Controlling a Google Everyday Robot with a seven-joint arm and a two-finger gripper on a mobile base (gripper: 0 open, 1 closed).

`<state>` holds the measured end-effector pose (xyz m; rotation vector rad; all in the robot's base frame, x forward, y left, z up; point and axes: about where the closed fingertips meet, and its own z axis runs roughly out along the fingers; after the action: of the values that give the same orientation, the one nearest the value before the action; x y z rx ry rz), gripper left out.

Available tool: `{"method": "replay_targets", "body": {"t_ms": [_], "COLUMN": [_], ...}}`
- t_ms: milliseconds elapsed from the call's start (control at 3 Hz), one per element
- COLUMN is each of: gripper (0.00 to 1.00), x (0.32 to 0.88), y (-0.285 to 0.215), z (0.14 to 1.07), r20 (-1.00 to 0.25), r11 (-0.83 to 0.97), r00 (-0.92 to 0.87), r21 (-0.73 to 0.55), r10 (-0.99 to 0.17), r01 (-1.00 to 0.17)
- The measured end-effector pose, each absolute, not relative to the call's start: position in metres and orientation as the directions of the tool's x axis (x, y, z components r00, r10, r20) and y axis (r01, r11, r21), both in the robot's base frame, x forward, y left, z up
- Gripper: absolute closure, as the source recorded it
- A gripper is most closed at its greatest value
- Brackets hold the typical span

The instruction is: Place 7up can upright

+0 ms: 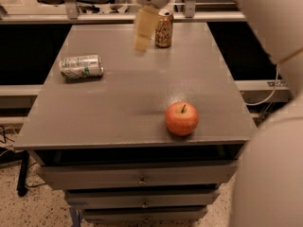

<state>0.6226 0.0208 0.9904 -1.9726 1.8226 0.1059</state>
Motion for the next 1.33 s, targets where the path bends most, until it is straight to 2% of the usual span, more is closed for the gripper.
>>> {"method": "replay_targets", "body": {"t_ms": [667,1333], "gripper": [0.00,0.00], "x": [0.663,0.659], "y": [0.121,0.161], "z": [0.959,0.927], "r20": [-0.438,-0.446], "r11": [-0.038,0.030], "r00": [0.118,0.062], "r21": [-0.187,-0.195], "r10": [-0.891,-0.893], "r01": [-0.982,-0.980]}}
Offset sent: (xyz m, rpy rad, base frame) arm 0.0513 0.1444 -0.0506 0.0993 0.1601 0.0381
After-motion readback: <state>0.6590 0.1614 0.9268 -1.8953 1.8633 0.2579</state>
